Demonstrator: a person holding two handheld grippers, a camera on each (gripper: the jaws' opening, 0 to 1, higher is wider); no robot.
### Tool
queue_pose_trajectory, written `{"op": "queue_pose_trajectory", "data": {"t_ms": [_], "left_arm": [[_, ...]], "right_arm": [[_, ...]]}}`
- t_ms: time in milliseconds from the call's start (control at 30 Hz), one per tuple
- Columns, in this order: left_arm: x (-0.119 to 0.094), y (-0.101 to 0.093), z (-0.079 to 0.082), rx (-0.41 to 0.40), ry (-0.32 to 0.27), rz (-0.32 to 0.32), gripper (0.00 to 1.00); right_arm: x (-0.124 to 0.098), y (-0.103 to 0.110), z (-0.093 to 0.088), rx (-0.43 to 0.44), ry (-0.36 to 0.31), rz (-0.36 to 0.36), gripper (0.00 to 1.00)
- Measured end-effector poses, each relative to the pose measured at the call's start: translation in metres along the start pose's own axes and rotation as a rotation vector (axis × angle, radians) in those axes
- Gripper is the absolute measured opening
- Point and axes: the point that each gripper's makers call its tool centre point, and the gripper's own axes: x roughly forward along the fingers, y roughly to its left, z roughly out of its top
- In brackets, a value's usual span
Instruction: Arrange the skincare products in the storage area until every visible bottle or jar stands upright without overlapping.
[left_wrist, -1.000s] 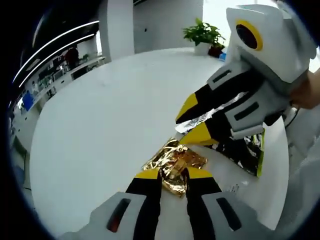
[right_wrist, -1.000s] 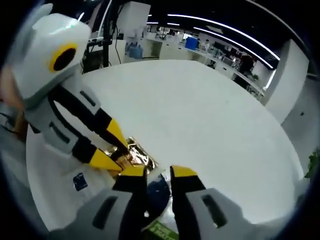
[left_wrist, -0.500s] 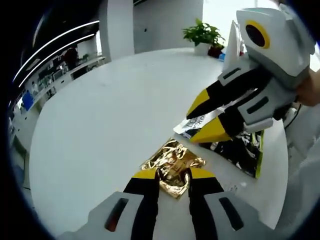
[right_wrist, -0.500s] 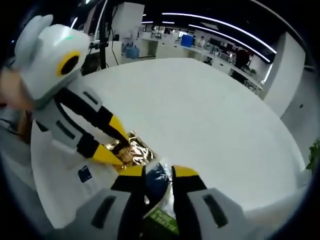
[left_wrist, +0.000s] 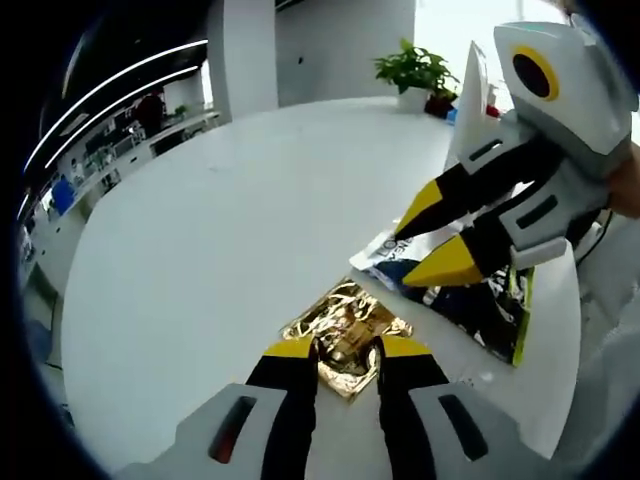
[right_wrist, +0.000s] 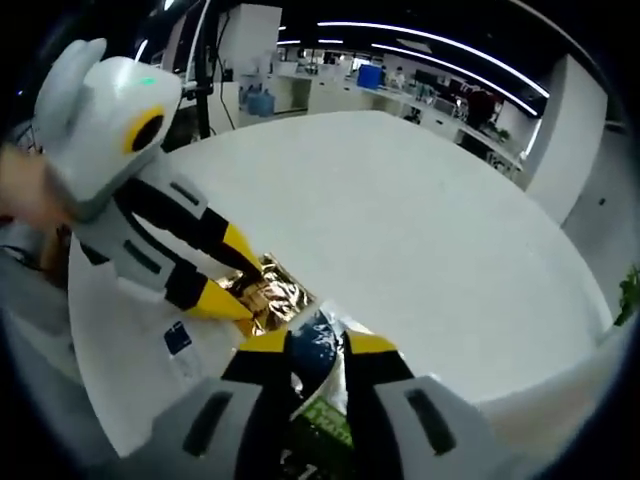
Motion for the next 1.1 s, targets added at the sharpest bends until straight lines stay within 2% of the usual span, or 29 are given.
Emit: {"op": "queue_pose_trajectory", "data": {"t_ms": [400, 733, 1100], "left_arm": [[0.0, -0.001, 0.0, -0.046, -0.004, 0.071, 0.2], [0.002, 0.001, -0.001, -0.059, -0.005, 0.086, 0.2], [-0.003, -0.004, 0.0, -0.041, -0.006, 0.097, 0.28]], "right_arm": [[0.0, 0.0, -0.003, 0.02, 0.001, 0.002, 0.2], [-0.002, -0.001, -0.001, 0.032, -0.006, -0.001, 0.2], [-0.013, 0.005, 0.001, 0.05, -0.03, 0.013, 0.31]]}}
